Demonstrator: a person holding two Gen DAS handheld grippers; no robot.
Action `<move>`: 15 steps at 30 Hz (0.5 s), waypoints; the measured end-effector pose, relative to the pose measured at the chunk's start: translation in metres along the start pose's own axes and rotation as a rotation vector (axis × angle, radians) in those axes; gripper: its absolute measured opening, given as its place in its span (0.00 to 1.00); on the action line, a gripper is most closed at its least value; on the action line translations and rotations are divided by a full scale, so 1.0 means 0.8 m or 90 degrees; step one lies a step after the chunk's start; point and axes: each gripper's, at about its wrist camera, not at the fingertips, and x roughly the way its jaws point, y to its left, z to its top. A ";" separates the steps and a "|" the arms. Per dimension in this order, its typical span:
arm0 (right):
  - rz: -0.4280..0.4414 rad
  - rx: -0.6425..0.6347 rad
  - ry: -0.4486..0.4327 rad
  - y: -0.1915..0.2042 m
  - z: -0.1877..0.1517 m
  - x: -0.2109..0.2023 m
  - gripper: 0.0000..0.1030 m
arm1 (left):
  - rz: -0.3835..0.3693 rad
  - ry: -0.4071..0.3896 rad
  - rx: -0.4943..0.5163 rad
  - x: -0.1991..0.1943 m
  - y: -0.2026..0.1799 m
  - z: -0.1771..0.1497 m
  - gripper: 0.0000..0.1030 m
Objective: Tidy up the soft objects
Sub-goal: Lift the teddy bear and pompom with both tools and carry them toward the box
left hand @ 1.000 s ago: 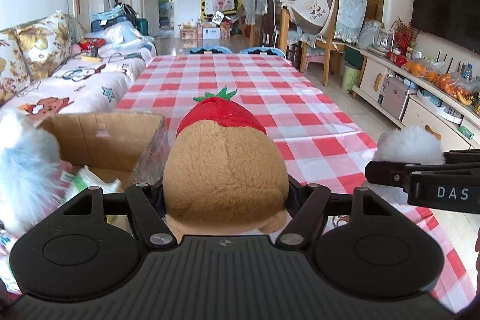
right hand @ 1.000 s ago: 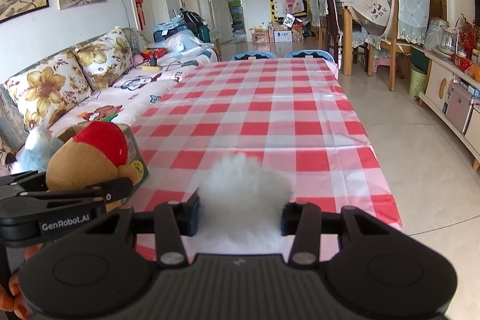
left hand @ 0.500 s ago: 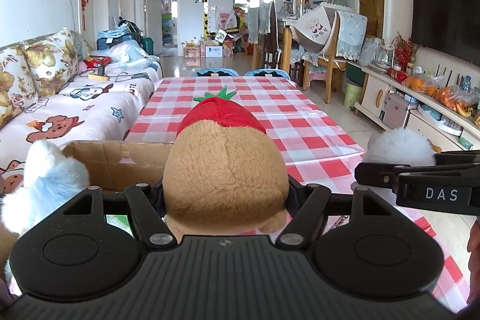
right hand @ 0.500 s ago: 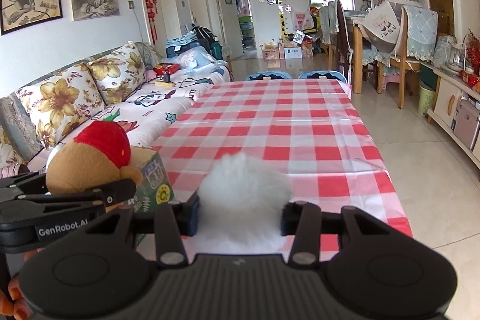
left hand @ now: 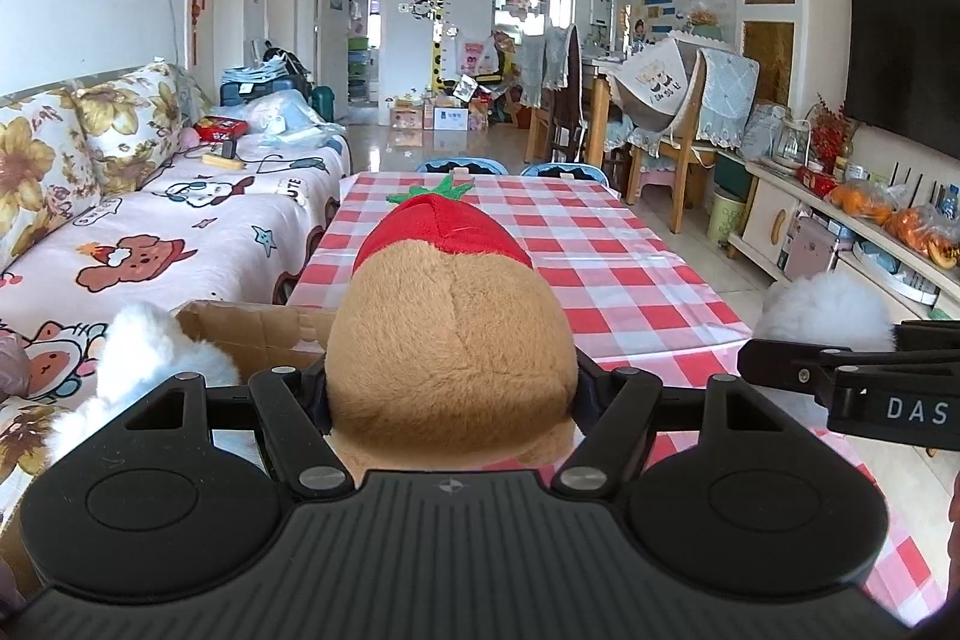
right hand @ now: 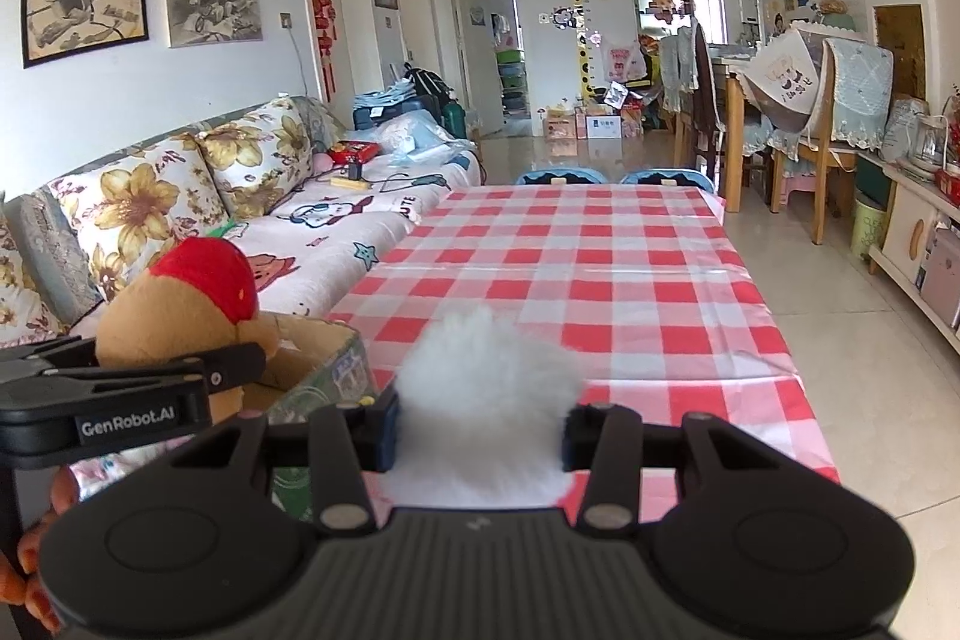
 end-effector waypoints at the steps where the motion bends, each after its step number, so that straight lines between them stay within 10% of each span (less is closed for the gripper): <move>1: 0.003 -0.001 -0.001 0.003 0.001 0.001 0.43 | 0.001 -0.001 -0.002 0.000 0.000 0.000 0.85; 15: 0.069 -0.013 -0.029 0.054 0.025 0.004 0.43 | 0.026 -0.009 -0.029 -0.003 0.014 0.006 0.85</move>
